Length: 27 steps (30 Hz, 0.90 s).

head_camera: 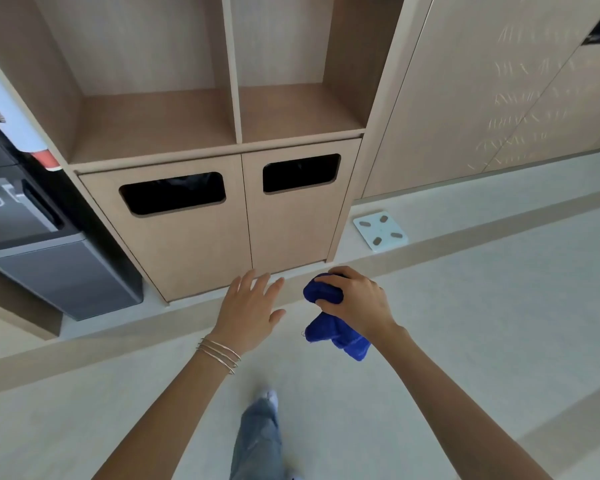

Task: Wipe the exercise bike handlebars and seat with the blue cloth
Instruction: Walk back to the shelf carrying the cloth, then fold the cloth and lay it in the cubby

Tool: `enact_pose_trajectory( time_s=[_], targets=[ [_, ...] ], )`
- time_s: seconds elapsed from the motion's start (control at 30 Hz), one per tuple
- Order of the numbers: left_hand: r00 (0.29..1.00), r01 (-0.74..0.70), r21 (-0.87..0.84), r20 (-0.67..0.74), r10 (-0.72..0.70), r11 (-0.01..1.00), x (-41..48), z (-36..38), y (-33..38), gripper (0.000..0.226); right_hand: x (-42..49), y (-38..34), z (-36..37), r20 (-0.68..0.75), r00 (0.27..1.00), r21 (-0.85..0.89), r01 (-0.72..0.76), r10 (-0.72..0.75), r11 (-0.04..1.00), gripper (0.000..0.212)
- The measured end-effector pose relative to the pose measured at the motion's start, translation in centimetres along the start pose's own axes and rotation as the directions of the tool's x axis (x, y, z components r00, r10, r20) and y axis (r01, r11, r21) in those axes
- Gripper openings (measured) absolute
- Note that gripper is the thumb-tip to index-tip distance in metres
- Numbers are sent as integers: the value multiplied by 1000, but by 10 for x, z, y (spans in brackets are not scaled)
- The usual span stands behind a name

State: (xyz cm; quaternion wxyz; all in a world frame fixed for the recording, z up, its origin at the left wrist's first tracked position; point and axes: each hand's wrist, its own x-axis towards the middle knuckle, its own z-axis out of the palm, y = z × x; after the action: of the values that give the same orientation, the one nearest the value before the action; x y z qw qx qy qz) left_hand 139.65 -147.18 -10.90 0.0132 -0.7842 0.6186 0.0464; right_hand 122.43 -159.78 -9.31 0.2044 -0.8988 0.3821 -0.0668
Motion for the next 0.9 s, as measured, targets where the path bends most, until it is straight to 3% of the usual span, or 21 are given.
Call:
enact_pose_trajectory(
  time_s=[0.5,0.9],
  targets=[
    [995,-66,-9,-78,66,998,206,-40,-86,60,215,10,-37,-61,998,-69,8,-12,998,39],
    [996,-61,3,-67,61,998,295,-41,-127,60,325,26,-40,-58,998,-58,21,-25,998,38]
  ],
)
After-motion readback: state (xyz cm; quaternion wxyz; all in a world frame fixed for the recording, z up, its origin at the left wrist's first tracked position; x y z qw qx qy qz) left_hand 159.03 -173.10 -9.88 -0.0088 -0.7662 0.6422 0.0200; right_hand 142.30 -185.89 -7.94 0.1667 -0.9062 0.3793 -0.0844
